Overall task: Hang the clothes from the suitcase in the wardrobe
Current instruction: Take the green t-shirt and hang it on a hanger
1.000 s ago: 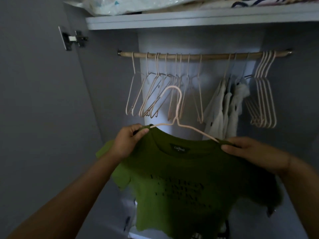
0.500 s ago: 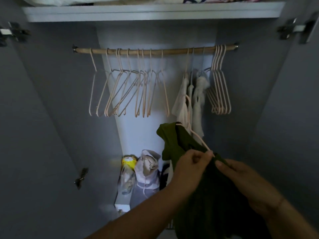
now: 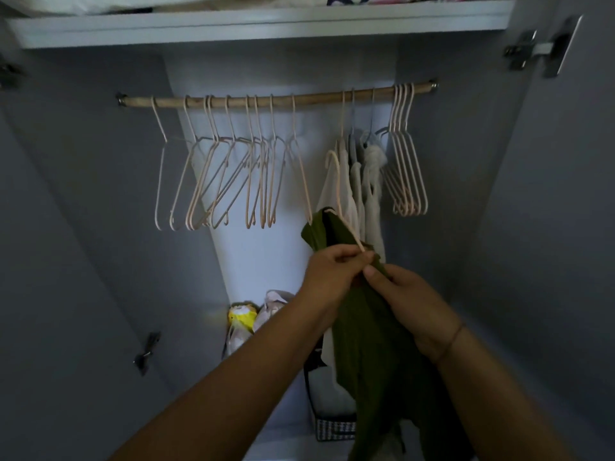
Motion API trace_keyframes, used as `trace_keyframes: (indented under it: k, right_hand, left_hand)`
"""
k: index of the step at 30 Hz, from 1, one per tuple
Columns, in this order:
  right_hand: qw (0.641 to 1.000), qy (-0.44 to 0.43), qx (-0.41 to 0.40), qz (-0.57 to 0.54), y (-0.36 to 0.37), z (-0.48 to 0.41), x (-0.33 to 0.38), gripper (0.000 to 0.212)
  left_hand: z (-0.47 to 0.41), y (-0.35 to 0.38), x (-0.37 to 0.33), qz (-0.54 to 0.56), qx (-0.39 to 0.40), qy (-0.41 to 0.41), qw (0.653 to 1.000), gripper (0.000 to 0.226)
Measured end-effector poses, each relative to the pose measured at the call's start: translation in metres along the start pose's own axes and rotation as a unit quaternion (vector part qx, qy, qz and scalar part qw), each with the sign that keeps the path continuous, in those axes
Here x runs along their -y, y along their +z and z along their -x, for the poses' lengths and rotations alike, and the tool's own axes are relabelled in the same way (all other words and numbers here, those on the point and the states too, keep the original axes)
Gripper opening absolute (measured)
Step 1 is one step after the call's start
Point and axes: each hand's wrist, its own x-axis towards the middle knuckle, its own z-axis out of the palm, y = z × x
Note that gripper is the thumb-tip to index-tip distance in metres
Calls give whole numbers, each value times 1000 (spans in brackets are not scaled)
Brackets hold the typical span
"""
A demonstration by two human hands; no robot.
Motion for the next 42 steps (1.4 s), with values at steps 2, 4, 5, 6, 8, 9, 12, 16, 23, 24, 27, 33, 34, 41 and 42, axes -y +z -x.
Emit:
trace_keyframes:
  k: [2, 4, 5, 6, 8, 9, 12, 16, 23, 24, 27, 33, 34, 41, 42]
  right_hand:
    - [1000, -9, 3, 9, 6, -6, 3, 24]
    - [1000, -12, 1, 18, 11, -10, 1, 28]
    - [1000, -13, -1, 22, 12, -11, -2, 28]
    - [1000, -14, -3, 23, 12, -11, -5, 27]
    - [1000, -19, -10, 12, 13, -13, -10, 27]
    - [1000, -20, -20, 3, 14, -16, -11, 30]
    - [997, -28, -73, -17, 18, -30, -9, 35]
    - [989, -67, -124, -38, 21, -61, 3, 34]
    - [983, -101, -142, -61, 26, -120, 33, 30]
    - [982, -108, -145, -61, 27, -128, 39, 31]
    - [977, -127, -162, -57, 29, -153, 59, 30]
    - [974, -140, -174, -27, 27, -200, 76, 30]
    - [975, -137, -175, -23, 26, -206, 76, 30]
    - [983, -101, -156, -15, 29, -225, 52, 33]
    - [983, -103, -151, -7, 30, -224, 46, 32]
  left_hand:
    - [-12, -8, -9, -10, -4, -2, 1000, 7]
    - [-24, -15, -17, -10, -10, -16, 1000, 14]
    - [-30, -18, -21, -3, -13, -23, 1000, 17]
    - [-35, -20, -23, 3, -15, -26, 1000, 19]
    - [-47, -23, -26, 3, -19, -26, 999, 22]
    - [-53, -23, -26, -3, -21, -27, 999, 23]
    - [-66, -19, -30, -11, -20, -23, 999, 18]
    - [-84, -13, -37, -8, -38, 18, 999, 26]
    - [-116, -6, -50, 15, -23, 13, 1000, 42]
    - [-123, -6, -57, 25, -24, 18, 999, 41]
    - [-144, -6, -79, 48, -30, 27, 998, 40]
    - [-187, -6, -96, 47, -38, 26, 998, 40]
    - [-192, -7, -95, 46, -37, 23, 998, 39]
    - [-208, -12, -69, 33, -38, -3, 999, 36]
    - [-208, -13, -63, 28, -38, -4, 999, 35]
